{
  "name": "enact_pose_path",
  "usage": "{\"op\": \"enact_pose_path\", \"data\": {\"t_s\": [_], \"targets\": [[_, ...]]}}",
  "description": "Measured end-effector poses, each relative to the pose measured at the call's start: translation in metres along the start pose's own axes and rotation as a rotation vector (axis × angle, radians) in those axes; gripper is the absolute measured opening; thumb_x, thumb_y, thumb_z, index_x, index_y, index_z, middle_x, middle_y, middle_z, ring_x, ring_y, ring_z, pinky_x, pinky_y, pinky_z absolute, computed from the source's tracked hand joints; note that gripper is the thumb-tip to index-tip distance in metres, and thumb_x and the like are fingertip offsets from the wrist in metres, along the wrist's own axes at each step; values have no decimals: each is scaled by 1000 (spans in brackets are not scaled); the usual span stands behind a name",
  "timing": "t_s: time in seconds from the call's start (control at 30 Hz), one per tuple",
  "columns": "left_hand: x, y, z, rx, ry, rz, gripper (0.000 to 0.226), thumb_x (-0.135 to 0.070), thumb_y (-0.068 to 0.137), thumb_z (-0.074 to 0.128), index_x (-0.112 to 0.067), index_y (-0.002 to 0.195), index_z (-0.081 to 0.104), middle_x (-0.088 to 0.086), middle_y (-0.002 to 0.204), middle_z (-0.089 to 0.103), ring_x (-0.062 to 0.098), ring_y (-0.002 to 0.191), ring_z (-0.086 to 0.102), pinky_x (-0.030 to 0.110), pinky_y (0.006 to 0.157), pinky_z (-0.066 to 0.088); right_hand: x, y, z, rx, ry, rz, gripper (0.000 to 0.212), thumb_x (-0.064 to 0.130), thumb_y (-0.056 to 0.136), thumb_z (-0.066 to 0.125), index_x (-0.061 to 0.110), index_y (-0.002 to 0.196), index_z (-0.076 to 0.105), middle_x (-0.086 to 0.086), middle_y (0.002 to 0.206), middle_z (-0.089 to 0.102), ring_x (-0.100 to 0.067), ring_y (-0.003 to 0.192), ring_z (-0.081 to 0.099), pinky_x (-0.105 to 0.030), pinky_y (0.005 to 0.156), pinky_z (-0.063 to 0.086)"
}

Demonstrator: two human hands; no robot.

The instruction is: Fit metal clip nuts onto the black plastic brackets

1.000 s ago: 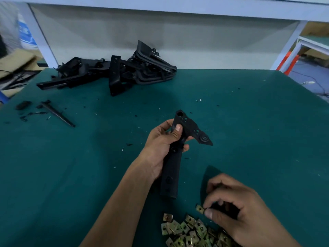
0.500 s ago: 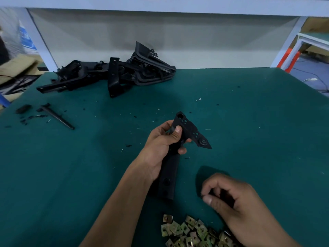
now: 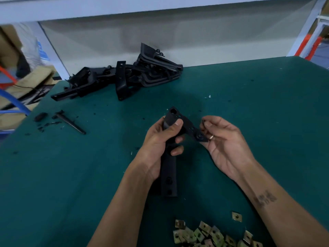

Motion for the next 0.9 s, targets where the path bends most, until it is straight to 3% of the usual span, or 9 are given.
{"op": "enact_pose_path", "data": {"t_s": [0.1, 0.23, 0.4, 0.57, 0.7, 0.77, 0.9], "targets": [[-3, 1, -5, 10, 17, 5, 18, -18, 93, 69, -19, 84, 53, -5, 80, 52, 9, 60, 40, 21, 44, 28, -5, 3, 5, 100, 0, 12, 18, 1, 79, 65, 9, 89, 77, -12, 83, 68, -21, 77, 68, -36, 80, 61], [-2, 4, -9, 23, 14, 2, 19, -19, 93, 68, -19, 86, 51, -4, 80, 50, 9, 59, 37, 20, 44, 27, -7, 7, 4, 140, 10, -8, 21, -2, 77, 65, 7, 90, 79, -11, 83, 69, -17, 80, 70, -29, 80, 60], [1, 6, -10, -11, 87, 44, 21, -19, 88, 70, -16, 85, 49, -3, 77, 46, 10, 57, 35, 20, 42, 28, -7, 12, 2, 110, -71, -39, 17, 3, 77, 67, 7, 89, 80, -11, 84, 71, -16, 82, 70, -25, 78, 58], [0, 4, -6, -50, 158, 103, 22, -18, 89, 67, -13, 89, 46, -4, 75, 46, 10, 57, 34, 20, 42, 29, -6, 12, 0, 11, -89, -64, 12, 14, 81, 70, 3, 83, 73, -10, 78, 69, -16, 70, 67, -28, 67, 58], [-1, 3, -4, -36, 183, 89, 22, -19, 88, 67, -10, 94, 47, 0, 78, 44, 11, 57, 33, 21, 43, 28, -6, 9, 1, 26, -89, -28, 12, 10, 75, 75, 3, 85, 74, -12, 82, 72, -21, 73, 69, -34, 71, 62], [0, 2, -2, -23, 207, 82, 25, -17, 87, 68, -9, 100, 48, 3, 78, 41, 12, 58, 32, 22, 43, 27, -5, 9, 1, 22, -98, -32, 19, 10, 72, 77, 2, 89, 74, -10, 81, 72, -20, 73, 69, -31, 70, 61], [-1, 1, 0, -30, 234, 79, 29, -15, 85, 69, -9, 103, 47, 3, 74, 37, 13, 58, 29, 23, 43, 25, -3, 7, 1, 28, -85, -56, 11, 6, 70, 77, 3, 80, 73, -10, 76, 70, -19, 69, 68, -27, 63, 57]]}}
Point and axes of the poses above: each hand's wrist, its own y-axis towards the middle knuckle, its own z-axis out of the palm, x = y × z, the point moved 4 cm from there along y, towards the middle knuckle
